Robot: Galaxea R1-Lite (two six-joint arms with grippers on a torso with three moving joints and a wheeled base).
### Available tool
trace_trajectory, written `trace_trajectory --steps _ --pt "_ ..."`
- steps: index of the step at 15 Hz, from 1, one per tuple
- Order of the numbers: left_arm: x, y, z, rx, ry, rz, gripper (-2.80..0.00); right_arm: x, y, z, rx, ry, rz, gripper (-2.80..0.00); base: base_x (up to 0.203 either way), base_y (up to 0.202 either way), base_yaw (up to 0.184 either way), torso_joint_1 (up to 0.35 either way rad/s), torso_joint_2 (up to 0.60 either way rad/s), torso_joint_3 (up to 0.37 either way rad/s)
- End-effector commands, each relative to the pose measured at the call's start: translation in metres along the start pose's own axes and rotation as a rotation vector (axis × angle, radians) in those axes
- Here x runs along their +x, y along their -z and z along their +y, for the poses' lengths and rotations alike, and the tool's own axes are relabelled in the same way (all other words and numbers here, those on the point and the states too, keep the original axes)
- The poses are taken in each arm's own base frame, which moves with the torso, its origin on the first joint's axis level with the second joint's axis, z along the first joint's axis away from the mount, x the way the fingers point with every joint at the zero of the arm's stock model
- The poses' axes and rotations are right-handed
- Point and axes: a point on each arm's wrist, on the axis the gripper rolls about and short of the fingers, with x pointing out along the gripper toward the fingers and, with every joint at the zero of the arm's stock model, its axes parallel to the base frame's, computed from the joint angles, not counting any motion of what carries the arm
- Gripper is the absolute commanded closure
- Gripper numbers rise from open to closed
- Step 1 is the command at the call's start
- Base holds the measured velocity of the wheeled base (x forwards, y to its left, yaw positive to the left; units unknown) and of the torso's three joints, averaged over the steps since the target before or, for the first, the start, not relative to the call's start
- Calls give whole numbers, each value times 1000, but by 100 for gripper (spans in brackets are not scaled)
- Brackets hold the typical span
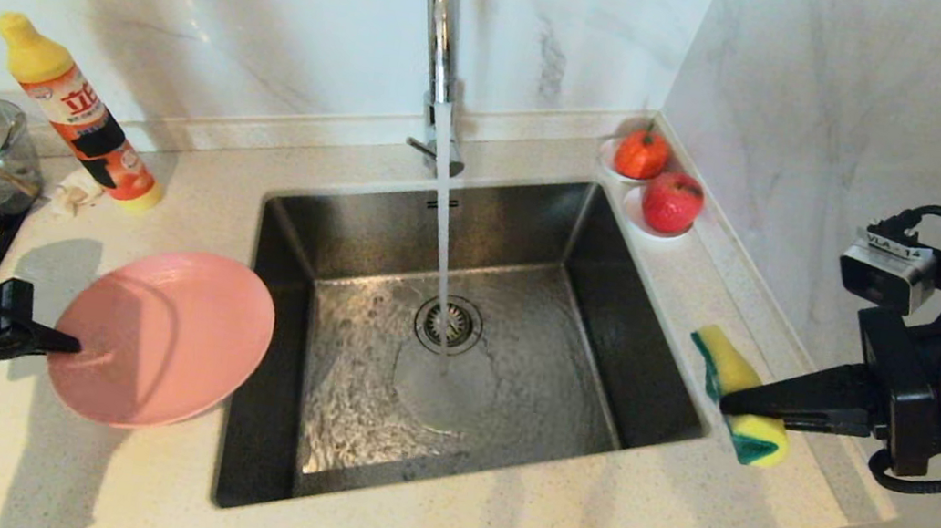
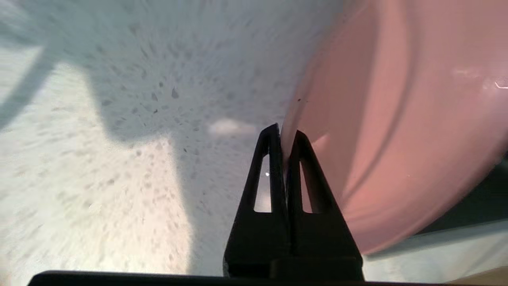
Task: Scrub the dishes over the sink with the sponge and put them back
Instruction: Wash the plate
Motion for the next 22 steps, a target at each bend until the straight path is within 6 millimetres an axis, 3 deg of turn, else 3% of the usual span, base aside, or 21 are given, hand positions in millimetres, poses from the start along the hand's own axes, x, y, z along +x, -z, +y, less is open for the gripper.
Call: trace_trajectory --steps 1,5,9,12,16,22 --pt "-39 -9 -28 -10 42 -128 0 -1 1 0 3 -4 3 0 0 0 0 0 0 0" --pt "-70 -11 -74 -25 159 -199 0 -2 2 1 3 -6 2 0 0 0 0 0 0 0" --pt "-59 -2 -112 -15 238 -136 0 -7 4 5 -6 -11 -12 0 0 0 0 0 0 0" --pt "-32 0 -141 -30 218 -104 0 -6 3 3 -5 -8 -10 0 0 0 0 0 0 0" --pt "27 13 -183 -27 122 -117 0 -3 2 2 -8 -8 -4 0 0 0 0 0 0 0" --pt "65 23 -220 -44 162 -66 0 -4 3 2 -19 -12 -9 0 0 0 0 0 0 0"
